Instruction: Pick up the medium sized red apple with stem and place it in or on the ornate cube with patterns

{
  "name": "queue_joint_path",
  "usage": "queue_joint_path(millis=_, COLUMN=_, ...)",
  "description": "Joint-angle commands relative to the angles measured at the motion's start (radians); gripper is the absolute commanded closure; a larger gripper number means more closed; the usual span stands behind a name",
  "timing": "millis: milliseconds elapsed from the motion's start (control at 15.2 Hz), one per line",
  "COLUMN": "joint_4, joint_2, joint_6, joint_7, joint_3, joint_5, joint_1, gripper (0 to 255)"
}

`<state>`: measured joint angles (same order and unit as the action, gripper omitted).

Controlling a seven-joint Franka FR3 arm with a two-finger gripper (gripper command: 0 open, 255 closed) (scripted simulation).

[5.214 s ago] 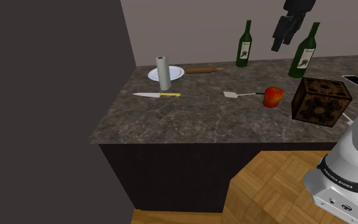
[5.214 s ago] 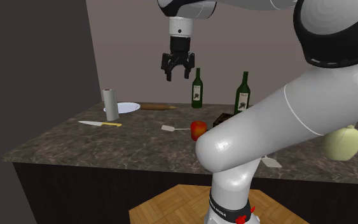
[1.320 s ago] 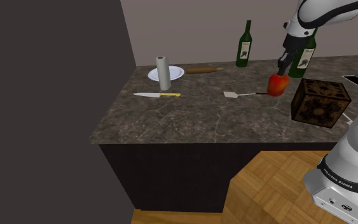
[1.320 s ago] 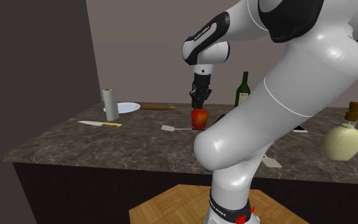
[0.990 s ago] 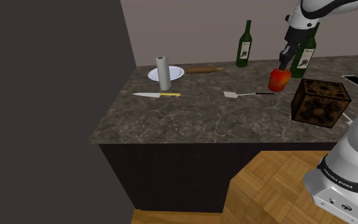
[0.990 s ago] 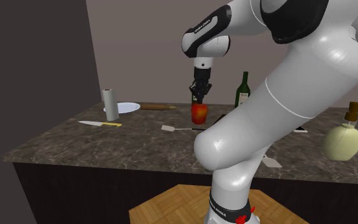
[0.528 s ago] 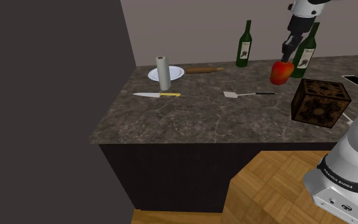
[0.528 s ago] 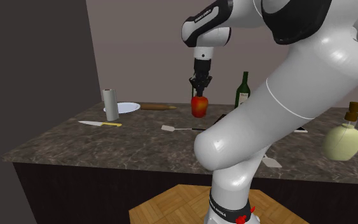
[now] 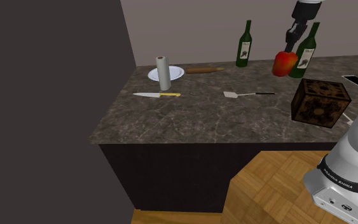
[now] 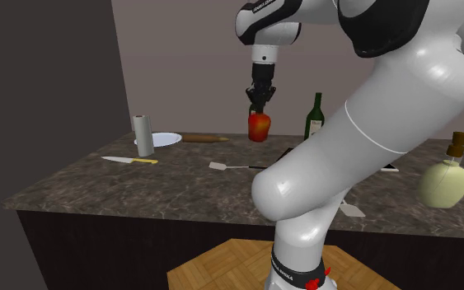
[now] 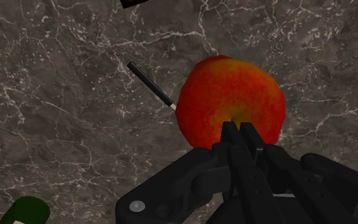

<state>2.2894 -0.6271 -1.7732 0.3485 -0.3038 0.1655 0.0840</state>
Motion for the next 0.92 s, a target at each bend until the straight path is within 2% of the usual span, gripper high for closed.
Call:
queue_joint_path(millis=0, joint_4=-0.031, joint_2=0.003, joint_6=0.027, joint_7=0.003, joint_3=0.002, joint_5=-0.003, joint_1=-0.001, gripper=255)
queue_joint_path(millis=396, joint_4=-0.122, joint_2=0.019, joint_6=0.103, joint_7=0.006, joint_3=0.009, joint_5=-0.012, joint_1=-0.007, gripper=255)
queue_joint_path(millis=858, joint_4=-0.143, joint_2=-0.121, joint_6=0.252, joint_7=0.106, joint_3=-0.041, joint_5=0.047, joint_1=0.048, gripper=255)
